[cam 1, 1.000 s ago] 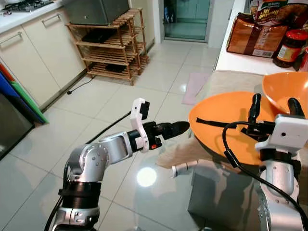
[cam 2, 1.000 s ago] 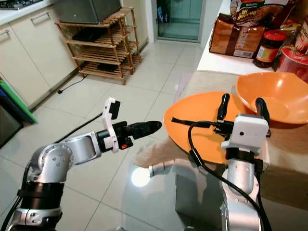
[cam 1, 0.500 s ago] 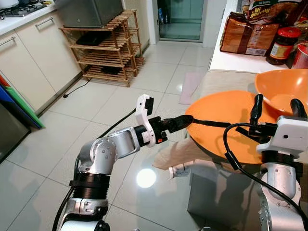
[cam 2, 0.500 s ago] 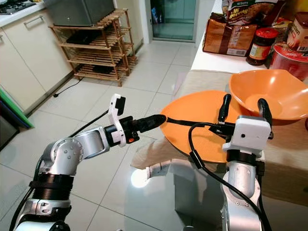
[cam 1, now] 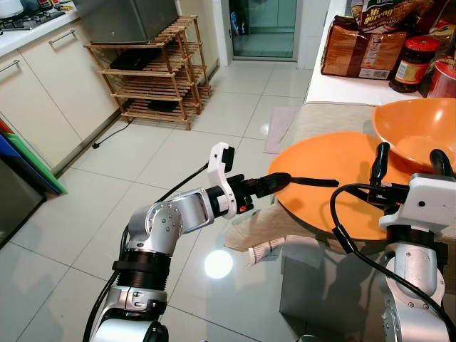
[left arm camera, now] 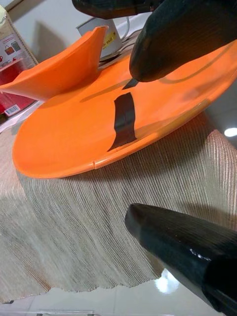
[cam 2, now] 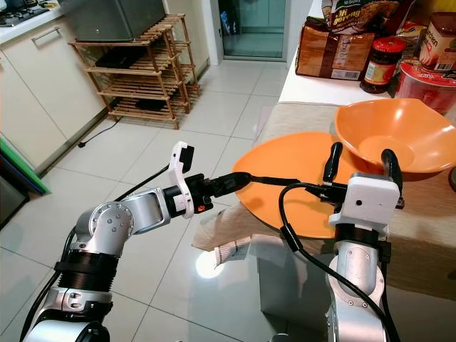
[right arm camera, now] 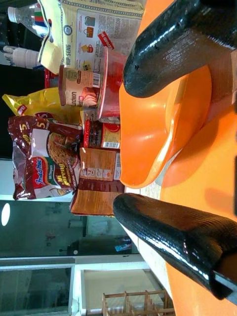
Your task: Setting the table
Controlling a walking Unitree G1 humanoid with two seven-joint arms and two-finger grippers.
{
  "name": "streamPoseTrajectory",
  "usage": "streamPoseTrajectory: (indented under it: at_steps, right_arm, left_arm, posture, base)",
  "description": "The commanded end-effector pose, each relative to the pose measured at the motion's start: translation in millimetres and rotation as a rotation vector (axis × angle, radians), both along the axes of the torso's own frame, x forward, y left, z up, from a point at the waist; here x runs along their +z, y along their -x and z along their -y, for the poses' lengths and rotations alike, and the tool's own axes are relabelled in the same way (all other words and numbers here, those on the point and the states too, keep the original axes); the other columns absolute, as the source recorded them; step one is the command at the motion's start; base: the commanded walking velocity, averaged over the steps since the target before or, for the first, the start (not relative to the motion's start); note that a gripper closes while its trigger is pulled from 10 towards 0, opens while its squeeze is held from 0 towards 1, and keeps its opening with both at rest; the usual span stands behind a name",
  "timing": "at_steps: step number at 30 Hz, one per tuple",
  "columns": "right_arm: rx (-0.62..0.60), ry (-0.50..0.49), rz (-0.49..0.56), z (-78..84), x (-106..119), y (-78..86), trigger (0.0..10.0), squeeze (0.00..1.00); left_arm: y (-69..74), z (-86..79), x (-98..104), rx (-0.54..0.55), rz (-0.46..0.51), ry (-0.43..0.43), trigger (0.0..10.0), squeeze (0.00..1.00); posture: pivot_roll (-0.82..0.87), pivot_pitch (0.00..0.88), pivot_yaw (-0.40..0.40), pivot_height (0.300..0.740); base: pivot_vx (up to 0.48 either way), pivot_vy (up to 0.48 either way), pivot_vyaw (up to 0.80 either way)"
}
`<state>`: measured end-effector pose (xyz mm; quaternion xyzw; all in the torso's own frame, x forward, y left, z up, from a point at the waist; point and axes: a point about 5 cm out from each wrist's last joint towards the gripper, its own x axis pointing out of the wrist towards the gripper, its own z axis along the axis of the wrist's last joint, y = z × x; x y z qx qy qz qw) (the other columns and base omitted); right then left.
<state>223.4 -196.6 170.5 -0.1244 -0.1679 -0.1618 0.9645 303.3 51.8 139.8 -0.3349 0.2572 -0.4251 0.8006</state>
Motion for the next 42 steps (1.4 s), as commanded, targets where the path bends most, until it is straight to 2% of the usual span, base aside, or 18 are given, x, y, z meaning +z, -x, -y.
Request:
streamPoseTrajectory:
  at_steps: [1, 15, 16, 17, 18, 19, 20, 21, 22, 24, 31, 38, 42]
  right_arm:
    - [-0.002, -0.007, 0.015, -2.1, 4.3, 2.2, 10.0, 0.00]
    - [-0.005, -0.007, 0.011, -1.3, 4.0, 1.7, 10.0, 0.00]
    - [-0.005, -0.008, 0.011, -1.2, 4.0, 1.6, 10.0, 0.00]
    - [-0.003, -0.008, 0.010, -1.8, 3.7, 1.0, 10.0, 0.00]
    - [-0.002, -0.008, 0.009, -1.9, 3.6, 0.8, 10.0, 0.00]
    - [-0.002, -0.008, 0.009, -2.0, 3.6, 0.7, 10.0, 0.00]
    - [-0.002, -0.009, 0.009, -1.9, 3.7, 0.6, 10.0, 0.00]
    - [-0.002, -0.009, 0.009, -1.9, 3.6, 0.6, 10.0, 0.00]
    - [-0.002, -0.009, 0.009, -1.9, 3.5, 0.6, 10.0, 0.00]
    - [-0.002, -0.009, 0.008, -1.9, 3.5, 0.5, 10.0, 0.00]
    - [-0.002, -0.008, 0.007, -2.0, 3.5, 0.3, 10.0, 0.00]
    - [-0.003, -0.009, 0.006, -2.3, 3.5, 0.1, 10.0, 0.00]
    - [-0.002, -0.009, 0.006, -2.5, 3.4, 0.0, 10.0, 0.00]
  left_arm:
    - [-2.2, -0.8, 1.6, 0.001, 0.014, -0.018, 10.0, 0.00]
    - [-4.1, 3.5, 11.4, -0.007, 0.037, 0.023, 10.0, 0.00]
    - [-3.9, 4.0, 12.5, -0.013, 0.040, 0.032, 7.2, 0.00]
    - [-2.9, 5.5, 14.7, -0.024, 0.044, 0.043, 5.6, 0.00]
    - [-2.5, 6.0, 15.2, -0.028, 0.045, 0.046, 5.6, 0.00]
    - [-2.4, 6.3, 15.5, -0.029, 0.045, 0.046, 5.0, 0.00]
    - [-2.3, 6.5, 15.5, -0.030, 0.044, 0.046, 3.8, 0.00]
    - [-2.3, 6.6, 15.5, -0.030, 0.044, 0.046, 1.8, 0.00]
    - [-2.2, 6.7, 15.4, -0.031, 0.043, 0.045, 0.8, 0.00]
    - [-2.2, 6.9, 15.3, -0.031, 0.042, 0.044, 0.0, 0.00]
    - [-2.5, 8.7, 16.7, -0.033, 0.044, 0.046, 0.0, 0.00]
    - [-2.7, 11.5, 22.2, -0.040, 0.035, 0.097, 0.0, 0.00]
    - [-3.1, 11.3, 22.0, -0.035, 0.059, 0.073, 0.0, 0.00]
  posture:
    - [-0.10, 0.000, 0.166, 0.740]
    - [-0.10, 0.000, 0.161, 0.740]
    - [-0.10, 0.000, 0.160, 0.740]
    - [-0.10, 0.000, 0.159, 0.740]
    - [-0.10, 0.000, 0.159, 0.740]
    - [-0.10, 0.000, 0.158, 0.740]
    - [-0.10, 0.000, 0.159, 0.740]
    - [-0.10, 0.000, 0.159, 0.740]
    - [-0.10, 0.000, 0.159, 0.740]
    - [-0.10, 0.000, 0.159, 0.740]
    - [-0.10, 0.000, 0.159, 0.740]
    - [-0.10, 0.000, 0.160, 0.740]
    - [-0.10, 0.000, 0.161, 0.740]
  base:
    - [0.000, 0.000, 0.00]
    - [0.000, 0.000, 0.00]
    - [0.000, 0.000, 0.00]
    - [0.000, 0.000, 0.00]
    - [0.000, 0.000, 0.00]
    - [0.000, 0.000, 0.00]
    - [0.000, 0.000, 0.00]
    - [0.000, 0.000, 0.00]
    - [0.000, 0.000, 0.00]
    - [0.000, 0.000, 0.00]
    - [0.000, 0.000, 0.00]
    - [0.000, 0.000, 0.00]
    - [0.000, 0.000, 0.00]
